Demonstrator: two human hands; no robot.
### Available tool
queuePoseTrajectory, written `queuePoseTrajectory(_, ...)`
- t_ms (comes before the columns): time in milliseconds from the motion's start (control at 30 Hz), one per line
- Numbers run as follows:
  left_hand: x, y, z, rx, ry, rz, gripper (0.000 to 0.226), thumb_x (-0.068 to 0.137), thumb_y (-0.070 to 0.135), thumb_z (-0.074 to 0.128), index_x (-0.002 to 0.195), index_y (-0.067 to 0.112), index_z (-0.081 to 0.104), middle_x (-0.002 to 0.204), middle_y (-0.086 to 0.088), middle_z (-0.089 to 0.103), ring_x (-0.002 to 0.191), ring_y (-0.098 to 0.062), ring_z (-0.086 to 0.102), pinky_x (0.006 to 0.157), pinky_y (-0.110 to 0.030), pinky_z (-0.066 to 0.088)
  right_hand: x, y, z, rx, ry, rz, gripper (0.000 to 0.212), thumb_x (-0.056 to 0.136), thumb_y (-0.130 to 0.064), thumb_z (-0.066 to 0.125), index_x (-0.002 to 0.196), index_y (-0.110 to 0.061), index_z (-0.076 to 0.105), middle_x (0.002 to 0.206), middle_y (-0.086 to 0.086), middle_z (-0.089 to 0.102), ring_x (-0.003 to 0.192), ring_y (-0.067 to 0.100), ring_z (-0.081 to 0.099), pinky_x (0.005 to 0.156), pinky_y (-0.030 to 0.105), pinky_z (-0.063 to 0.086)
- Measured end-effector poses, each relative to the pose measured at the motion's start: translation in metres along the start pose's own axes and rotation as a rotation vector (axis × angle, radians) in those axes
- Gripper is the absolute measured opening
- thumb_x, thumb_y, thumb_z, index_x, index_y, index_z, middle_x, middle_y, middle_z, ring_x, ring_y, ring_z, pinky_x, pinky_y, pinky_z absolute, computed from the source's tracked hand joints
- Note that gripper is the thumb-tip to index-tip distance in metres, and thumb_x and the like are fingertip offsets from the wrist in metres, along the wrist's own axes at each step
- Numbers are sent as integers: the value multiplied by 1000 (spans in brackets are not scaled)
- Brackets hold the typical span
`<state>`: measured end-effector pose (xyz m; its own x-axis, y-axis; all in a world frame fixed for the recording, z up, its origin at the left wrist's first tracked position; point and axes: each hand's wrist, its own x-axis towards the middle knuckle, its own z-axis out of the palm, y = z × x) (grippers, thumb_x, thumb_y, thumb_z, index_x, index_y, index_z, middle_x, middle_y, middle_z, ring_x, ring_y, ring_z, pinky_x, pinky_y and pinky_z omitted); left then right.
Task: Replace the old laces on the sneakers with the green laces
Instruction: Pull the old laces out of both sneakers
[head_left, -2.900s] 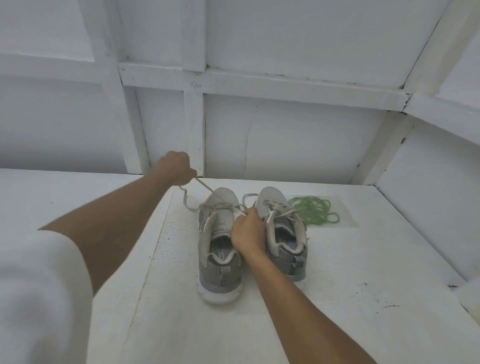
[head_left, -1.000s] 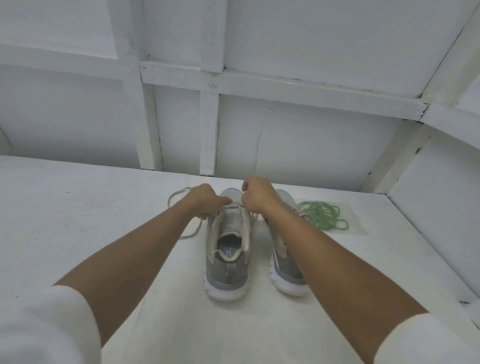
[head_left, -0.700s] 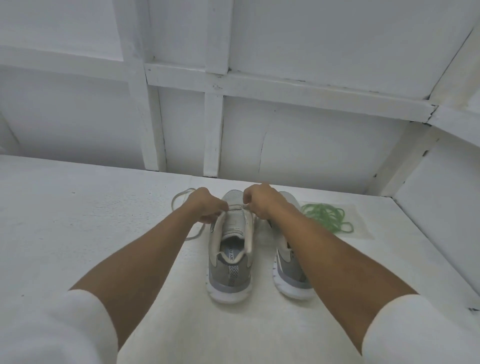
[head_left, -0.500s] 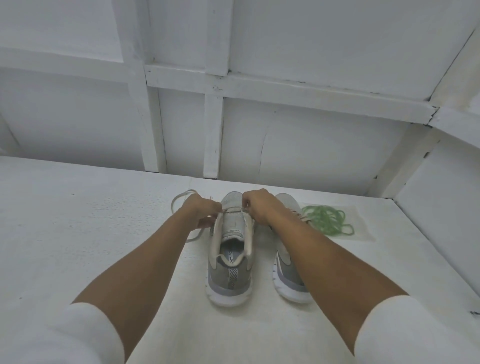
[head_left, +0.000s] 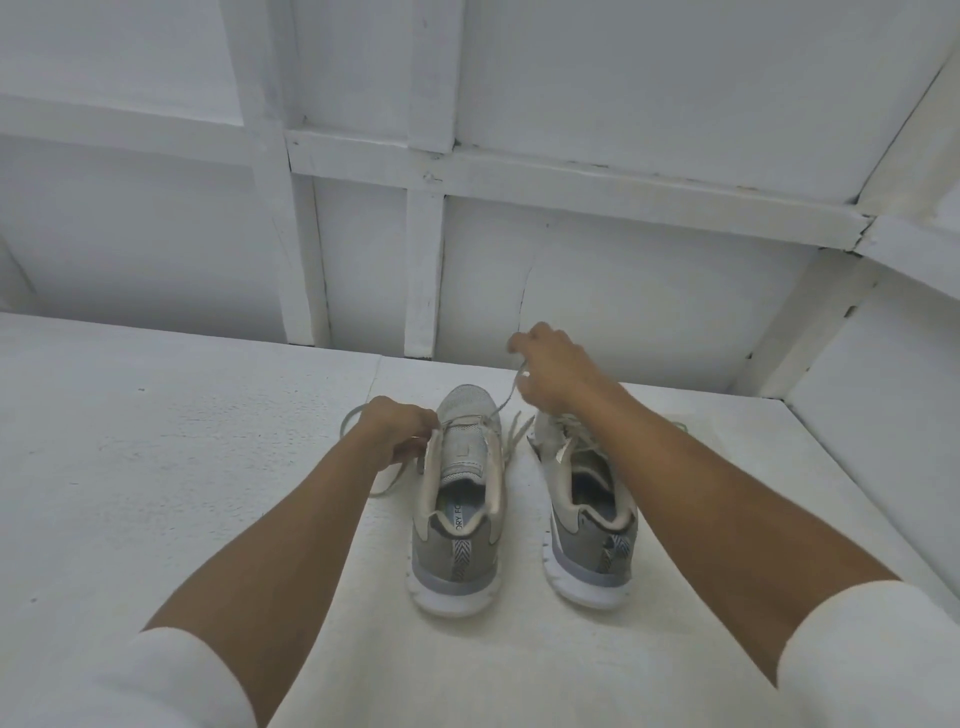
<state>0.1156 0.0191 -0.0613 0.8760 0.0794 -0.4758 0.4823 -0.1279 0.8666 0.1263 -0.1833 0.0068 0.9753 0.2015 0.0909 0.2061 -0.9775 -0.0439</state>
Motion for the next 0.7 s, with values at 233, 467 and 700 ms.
queuePoseTrajectory(233, -2, 0, 0, -20, 17, 11, 15, 76, 3, 73, 88, -1, 66, 68, -10, 64, 46, -15, 55, 43, -19, 47, -1, -21, 45, -100, -145, -48, 11, 92, -25, 60, 101, -28, 66, 116, -4, 61, 127, 22, 34, 103, 48, 29)
queuePoseTrajectory(467, -2, -3, 1, -59, 14, 20, 19, 77, 2, 74, 93, -3, 67, 69, -12, 61, 42, -13, 55, 38, -16, 43, 9, 10, -7, -195, 225, 122, 26, 87, -8, 50, 108, -19, 59, 114, 5, 56, 114, 30, 45, 96, 45, 34)
queuePoseTrajectory(700, 2, -6, 1, -97, -1, 10, 12, 77, 0, 73, 87, 0, 67, 69, -12, 58, 48, -14, 49, 42, -16, 46, 5, -12, 16, -17, -51, -32, 48, 88, -17, 56, 134, -28, 48, 144, -1, 41, 138, 26, 26, 111, 51, 22)
